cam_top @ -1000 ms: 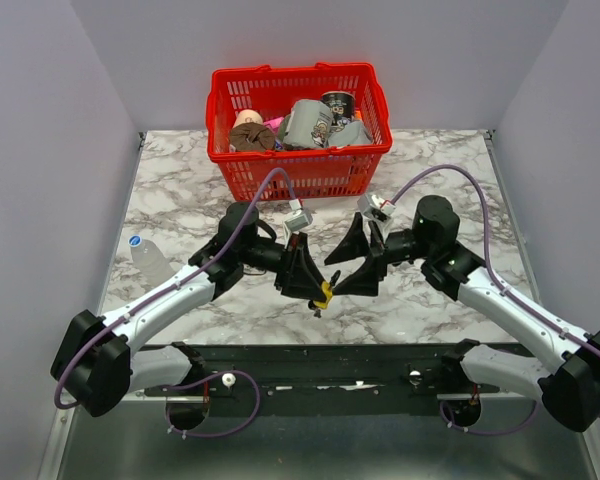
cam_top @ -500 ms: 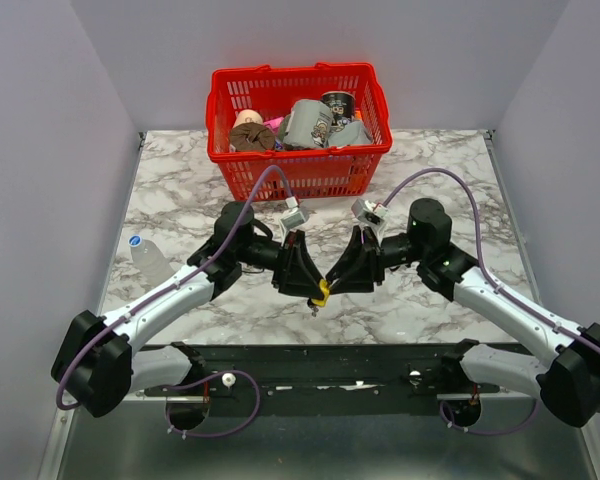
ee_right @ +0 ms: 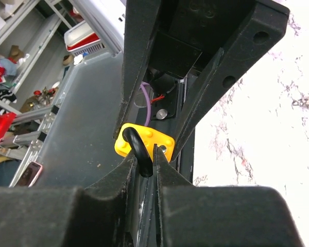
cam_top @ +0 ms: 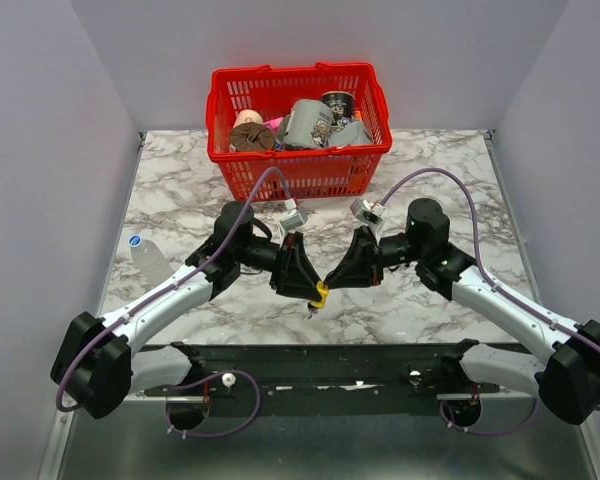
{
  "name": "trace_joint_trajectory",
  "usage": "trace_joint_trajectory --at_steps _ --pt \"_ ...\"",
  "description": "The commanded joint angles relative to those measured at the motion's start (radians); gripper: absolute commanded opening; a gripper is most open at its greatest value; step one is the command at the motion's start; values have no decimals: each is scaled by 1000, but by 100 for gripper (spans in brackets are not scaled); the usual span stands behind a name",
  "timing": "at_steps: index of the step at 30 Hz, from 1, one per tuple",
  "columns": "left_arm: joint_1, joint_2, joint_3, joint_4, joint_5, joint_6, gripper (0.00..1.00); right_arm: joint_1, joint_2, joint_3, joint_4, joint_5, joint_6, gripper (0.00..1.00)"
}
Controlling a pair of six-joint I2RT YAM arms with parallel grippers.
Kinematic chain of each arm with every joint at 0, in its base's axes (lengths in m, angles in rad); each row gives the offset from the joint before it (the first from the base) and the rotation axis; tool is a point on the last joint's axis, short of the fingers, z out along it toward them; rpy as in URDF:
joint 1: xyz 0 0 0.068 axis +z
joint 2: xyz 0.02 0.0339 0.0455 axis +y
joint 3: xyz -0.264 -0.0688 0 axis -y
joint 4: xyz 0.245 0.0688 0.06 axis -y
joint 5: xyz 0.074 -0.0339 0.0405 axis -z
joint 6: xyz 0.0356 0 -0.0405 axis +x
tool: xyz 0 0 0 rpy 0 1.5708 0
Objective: Unlock with the key
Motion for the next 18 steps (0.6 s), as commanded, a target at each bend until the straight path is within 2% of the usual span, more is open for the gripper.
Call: trace_joint_trajectory --at_steps 1,5,8,9,14,18 --pt "5 -23 45 -151 -182 161 0 10 -4 3 21 10 12 10" --pt "11 -46 58 -260 -326 228 0 10 -5 17 -60 90 -5 4" --pt "14 -59 67 -327 -478 262 0 10 2 26 -126 180 -10 1" --pt "14 -64 70 -343 -574 271 0 10 7 37 -146 206 -8 1" --pt "11 -61 76 -386 -709 282 0 10 53 71 -213 370 39 1" --pt "-9 -49 93 -425 -808 294 0 10 110 97 -213 410 94 1"
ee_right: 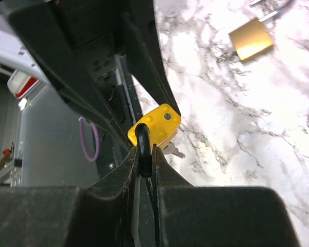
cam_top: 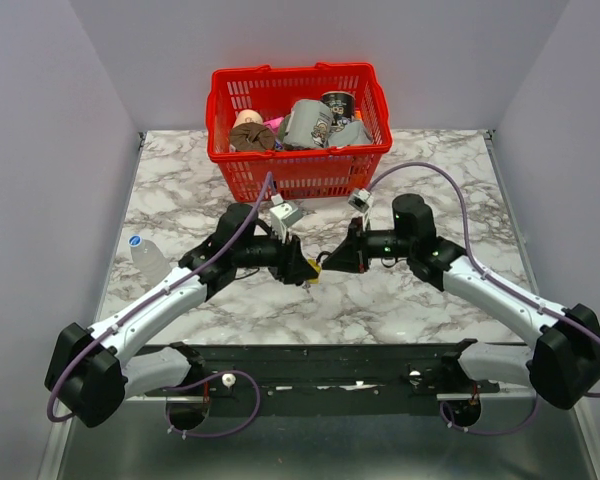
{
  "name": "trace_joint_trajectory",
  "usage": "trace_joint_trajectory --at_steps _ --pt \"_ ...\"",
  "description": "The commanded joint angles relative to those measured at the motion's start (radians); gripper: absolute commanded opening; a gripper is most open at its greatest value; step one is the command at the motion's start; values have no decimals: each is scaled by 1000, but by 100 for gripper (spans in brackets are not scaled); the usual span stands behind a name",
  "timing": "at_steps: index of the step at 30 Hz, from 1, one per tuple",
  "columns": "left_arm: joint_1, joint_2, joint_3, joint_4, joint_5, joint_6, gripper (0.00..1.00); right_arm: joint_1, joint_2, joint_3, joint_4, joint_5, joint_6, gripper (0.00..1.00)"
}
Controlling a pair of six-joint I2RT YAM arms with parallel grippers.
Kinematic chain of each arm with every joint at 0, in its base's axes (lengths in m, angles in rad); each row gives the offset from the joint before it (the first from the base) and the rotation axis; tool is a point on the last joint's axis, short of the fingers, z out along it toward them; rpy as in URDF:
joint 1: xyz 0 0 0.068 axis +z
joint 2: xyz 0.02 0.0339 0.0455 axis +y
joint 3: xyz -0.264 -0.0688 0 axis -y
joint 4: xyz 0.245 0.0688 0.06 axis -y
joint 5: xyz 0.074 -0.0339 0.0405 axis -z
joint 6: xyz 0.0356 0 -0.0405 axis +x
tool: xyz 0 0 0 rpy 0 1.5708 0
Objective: Unlock with the key
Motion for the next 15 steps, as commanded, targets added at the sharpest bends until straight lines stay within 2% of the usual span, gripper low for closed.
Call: trace_joint_trajectory --at_steps 1,6,15 --pt "-12 11 46 -56 -258 34 0 16 45 62 -34 64 82 1" --pt "-26 13 55 -99 -395 36 0 16 84 79 -23 109 119 1" --pt "-31 11 59 -118 -420 31 0 16 98 75 -17 173 151 2"
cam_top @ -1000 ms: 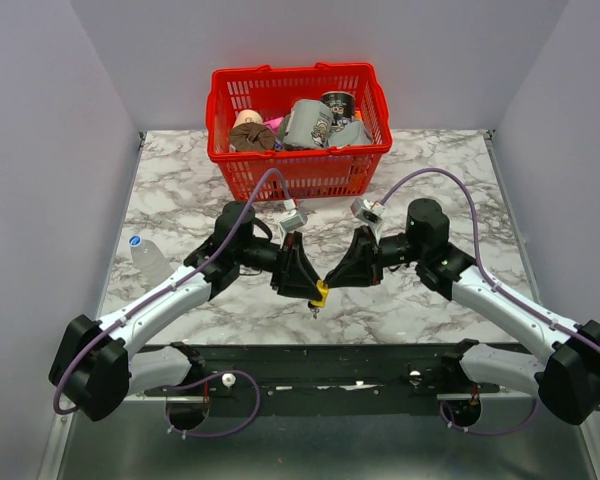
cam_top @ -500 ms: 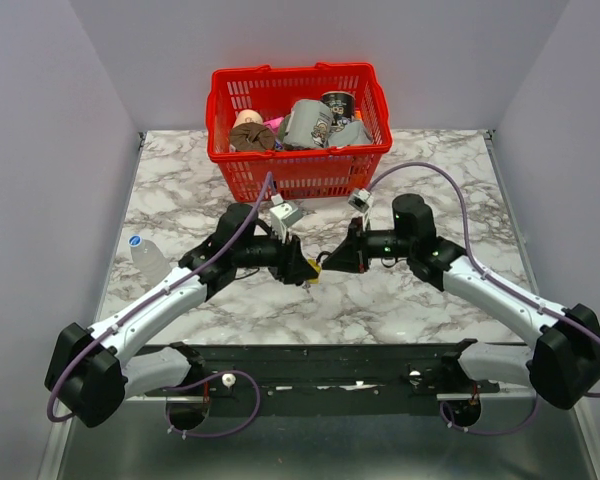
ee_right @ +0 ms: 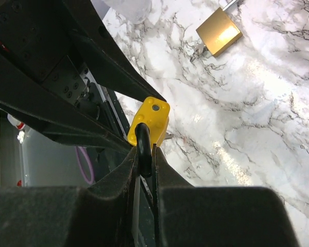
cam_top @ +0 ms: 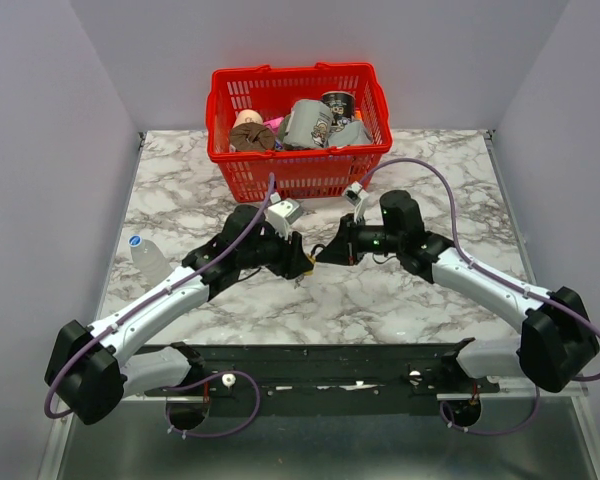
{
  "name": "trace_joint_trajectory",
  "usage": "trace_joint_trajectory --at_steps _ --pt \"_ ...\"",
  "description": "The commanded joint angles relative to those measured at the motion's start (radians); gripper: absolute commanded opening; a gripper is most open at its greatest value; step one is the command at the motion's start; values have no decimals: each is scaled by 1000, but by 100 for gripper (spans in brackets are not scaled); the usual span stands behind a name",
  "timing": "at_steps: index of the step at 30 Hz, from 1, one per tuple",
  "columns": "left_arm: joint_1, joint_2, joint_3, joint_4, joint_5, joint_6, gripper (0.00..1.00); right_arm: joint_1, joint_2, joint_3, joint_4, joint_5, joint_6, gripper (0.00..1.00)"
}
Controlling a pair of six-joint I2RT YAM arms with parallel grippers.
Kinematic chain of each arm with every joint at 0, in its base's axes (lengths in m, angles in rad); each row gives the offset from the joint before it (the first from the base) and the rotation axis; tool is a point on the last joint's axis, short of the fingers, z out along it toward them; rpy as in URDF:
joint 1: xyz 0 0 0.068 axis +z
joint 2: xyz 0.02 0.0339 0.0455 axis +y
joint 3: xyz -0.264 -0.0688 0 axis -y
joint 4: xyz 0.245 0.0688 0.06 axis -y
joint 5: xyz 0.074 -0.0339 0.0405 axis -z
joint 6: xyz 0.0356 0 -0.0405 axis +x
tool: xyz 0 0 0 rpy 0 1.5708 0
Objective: Unlock with the key
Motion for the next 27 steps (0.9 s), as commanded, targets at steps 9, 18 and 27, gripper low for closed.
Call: trace_joint_trajectory --at_steps 9,18,27 --pt "8 -30 37 -93 -130 -44 0 5 -50 -5 -3 83 29 60" --pt "7 -65 49 -288 -147 -170 0 3 -116 -65 9 157 28 72" --pt "7 21 63 -460 -60 -220 0 3 -139 -102 15 177 16 75"
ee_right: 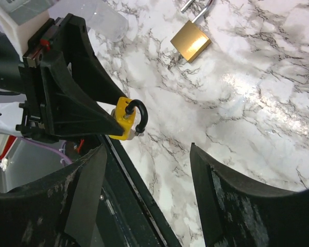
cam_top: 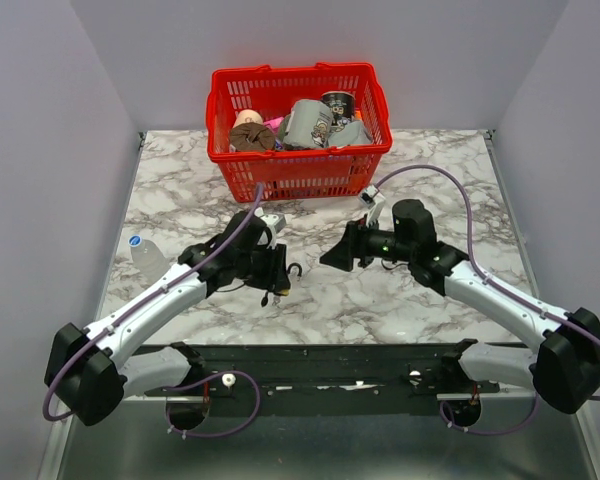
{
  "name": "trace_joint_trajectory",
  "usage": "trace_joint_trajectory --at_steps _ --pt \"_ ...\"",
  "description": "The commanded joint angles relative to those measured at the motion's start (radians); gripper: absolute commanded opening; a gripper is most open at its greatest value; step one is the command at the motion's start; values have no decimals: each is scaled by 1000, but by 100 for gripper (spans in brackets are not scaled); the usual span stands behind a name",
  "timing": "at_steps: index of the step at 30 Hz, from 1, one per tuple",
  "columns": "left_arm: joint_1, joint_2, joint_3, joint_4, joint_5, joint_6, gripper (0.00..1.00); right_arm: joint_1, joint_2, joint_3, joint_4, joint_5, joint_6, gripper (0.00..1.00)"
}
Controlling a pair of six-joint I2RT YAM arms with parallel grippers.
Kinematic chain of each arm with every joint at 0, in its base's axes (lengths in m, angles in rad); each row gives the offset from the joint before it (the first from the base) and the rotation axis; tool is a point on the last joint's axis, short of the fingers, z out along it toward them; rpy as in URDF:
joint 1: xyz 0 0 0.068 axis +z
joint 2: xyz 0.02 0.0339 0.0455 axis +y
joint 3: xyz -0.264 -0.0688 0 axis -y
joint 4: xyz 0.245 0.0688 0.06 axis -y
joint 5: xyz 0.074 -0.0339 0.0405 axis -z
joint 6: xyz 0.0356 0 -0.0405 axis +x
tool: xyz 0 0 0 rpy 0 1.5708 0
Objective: Unlock with the key
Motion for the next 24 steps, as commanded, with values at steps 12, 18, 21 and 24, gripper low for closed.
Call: trace_joint_trajectory --at_steps 12,18,21,24 --pt "0 219 53 83 -19 -54 0 -1 -85 -68 20 61 -10 75" --pt "0 340 72 134 -56 -64 0 -1 -125 -93 12 87 -24 77" --pt "0 388 108 137 -134 -61 0 -1 -143 -104 6 103 -32 77" --pt "0 411 154 134 -249 -69 0 -1 -161 -111 -7 114 -35 77"
